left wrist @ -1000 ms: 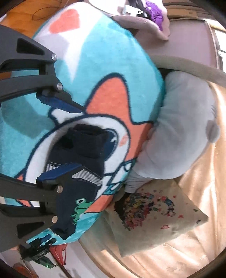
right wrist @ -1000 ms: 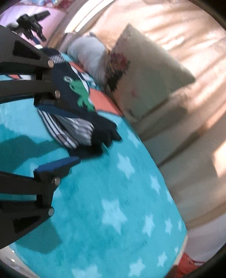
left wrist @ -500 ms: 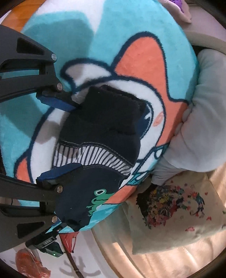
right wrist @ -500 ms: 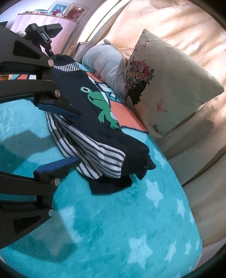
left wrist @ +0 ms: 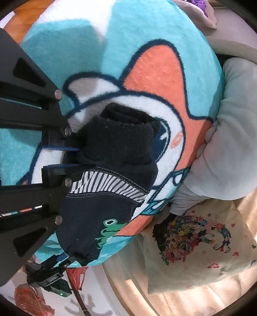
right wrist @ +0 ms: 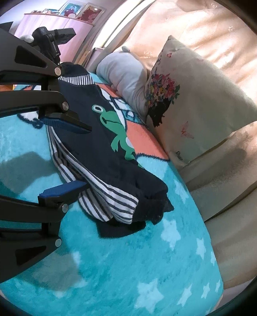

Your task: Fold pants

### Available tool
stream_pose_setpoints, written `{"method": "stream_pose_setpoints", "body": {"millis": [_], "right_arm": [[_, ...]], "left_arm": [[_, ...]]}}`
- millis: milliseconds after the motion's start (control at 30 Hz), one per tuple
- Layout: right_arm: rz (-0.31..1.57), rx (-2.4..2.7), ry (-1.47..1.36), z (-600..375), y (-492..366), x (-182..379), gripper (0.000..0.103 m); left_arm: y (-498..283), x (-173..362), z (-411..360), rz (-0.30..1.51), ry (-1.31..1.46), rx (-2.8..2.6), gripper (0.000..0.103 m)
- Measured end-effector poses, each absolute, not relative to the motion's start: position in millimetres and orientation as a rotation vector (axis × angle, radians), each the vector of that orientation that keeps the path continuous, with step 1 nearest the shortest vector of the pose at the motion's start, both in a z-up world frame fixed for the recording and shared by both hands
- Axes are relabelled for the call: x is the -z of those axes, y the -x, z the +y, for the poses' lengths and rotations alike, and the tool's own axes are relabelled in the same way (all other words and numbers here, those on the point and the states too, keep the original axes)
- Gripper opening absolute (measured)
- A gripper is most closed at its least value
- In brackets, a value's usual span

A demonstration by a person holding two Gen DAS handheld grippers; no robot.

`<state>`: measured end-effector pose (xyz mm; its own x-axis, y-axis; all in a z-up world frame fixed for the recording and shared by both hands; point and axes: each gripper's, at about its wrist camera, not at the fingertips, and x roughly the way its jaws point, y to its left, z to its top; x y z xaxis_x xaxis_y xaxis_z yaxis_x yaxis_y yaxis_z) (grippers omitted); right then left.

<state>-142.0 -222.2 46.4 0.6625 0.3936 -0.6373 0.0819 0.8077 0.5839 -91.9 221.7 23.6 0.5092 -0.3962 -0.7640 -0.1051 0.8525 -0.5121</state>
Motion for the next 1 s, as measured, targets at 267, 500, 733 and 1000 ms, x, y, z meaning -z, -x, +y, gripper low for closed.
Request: {"method": "stream_pose_setpoints", "body": {"millis": [267,500,733,1000], "right_arm": [[0.887,-0.146,-0.6,-214.8,128.2,-36.3,0.019],[0.822,-0.181,-0.51,-206.6,136.1,-65.7,0.007],[0.758,-0.217,-0.478,-204.5,127.5,-97.2,0.007],[0.779,-0.232,-0.502,-208.6,73.0,-105.7,0.006]], "left_arm": [[88.4,-25.5,215.6,1.024,0.512,0.201,0.005],[96.8,-53.5,222.0,0.953,0.52,0.23,0.003],[79.4,-75.1,223.4,0.909,0.541,0.241,0.003],[21.4,-85.9,224.3,0.892,0.511,0.174,0.003]]}}
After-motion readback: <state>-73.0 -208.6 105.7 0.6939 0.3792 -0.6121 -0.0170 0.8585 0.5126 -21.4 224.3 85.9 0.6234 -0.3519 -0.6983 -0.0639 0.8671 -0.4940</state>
